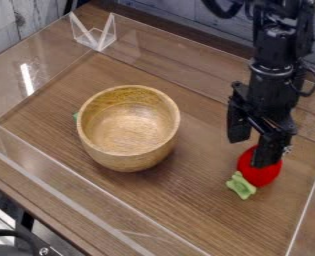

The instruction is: Move the red object to the left side of the table

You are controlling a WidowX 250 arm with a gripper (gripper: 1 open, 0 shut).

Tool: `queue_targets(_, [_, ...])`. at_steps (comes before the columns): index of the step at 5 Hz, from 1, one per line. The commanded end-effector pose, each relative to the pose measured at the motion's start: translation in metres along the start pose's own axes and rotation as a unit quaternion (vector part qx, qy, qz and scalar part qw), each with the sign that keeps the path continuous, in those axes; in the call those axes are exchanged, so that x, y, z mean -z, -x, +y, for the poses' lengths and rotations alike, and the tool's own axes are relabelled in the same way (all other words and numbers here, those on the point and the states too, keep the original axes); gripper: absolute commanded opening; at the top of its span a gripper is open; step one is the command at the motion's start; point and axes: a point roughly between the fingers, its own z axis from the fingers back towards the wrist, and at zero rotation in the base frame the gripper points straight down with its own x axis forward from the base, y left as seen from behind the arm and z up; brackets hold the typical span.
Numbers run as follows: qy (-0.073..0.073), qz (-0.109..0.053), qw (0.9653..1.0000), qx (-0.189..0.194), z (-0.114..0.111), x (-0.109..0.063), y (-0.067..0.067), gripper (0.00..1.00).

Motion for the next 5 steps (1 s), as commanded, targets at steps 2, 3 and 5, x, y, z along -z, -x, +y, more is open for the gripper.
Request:
queue_targets(2, [-0.014, -0.017, 0.9994, 0.028, -0.022, 0.004, -0.026, 1.0])
queue_targets(3, [-0.014, 0.004, 0.9971, 0.074, -0.025, 0.016, -0.026, 1.0])
queue_targets(5, [-0.021, 0.028, 0.9939, 0.104, -0.029, 0.019, -0.026, 1.0])
